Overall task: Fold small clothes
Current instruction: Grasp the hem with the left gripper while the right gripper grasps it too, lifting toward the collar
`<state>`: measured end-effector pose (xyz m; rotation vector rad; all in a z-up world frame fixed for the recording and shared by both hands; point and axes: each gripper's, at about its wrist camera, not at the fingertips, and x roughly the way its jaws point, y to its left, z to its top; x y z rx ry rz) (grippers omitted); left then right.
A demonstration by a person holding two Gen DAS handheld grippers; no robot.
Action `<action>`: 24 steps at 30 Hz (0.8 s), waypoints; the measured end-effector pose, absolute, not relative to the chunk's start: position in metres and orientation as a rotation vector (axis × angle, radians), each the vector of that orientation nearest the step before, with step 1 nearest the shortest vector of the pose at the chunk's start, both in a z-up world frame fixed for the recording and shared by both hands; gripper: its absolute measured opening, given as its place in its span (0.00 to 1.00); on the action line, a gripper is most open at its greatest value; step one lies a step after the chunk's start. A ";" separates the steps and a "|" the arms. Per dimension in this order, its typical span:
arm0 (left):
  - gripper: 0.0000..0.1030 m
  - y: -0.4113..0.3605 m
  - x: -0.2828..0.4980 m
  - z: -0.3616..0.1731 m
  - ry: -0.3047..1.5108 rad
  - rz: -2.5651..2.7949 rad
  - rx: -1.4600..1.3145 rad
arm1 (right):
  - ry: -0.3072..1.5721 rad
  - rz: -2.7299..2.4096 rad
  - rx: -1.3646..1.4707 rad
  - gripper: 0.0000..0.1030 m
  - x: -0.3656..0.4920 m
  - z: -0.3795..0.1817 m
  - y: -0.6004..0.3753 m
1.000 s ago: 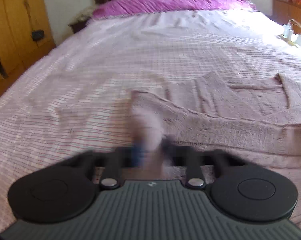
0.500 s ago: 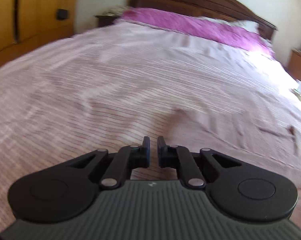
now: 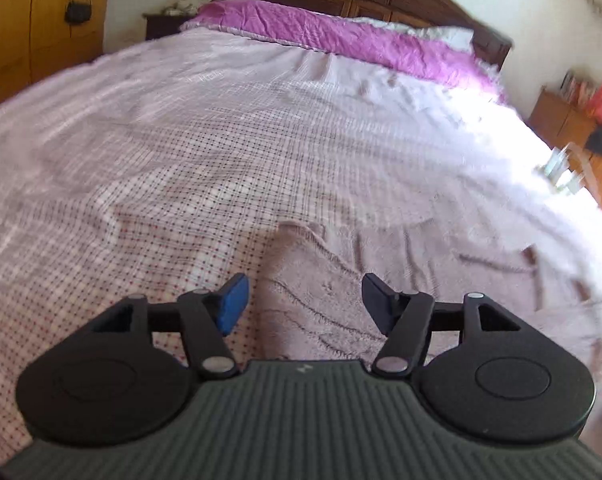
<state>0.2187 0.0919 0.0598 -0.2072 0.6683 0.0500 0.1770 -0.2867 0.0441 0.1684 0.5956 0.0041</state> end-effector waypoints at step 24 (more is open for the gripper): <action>0.04 0.139 0.205 0.016 0.535 0.254 -0.409 | 0.609 0.004 0.217 0.12 0.182 0.038 -0.288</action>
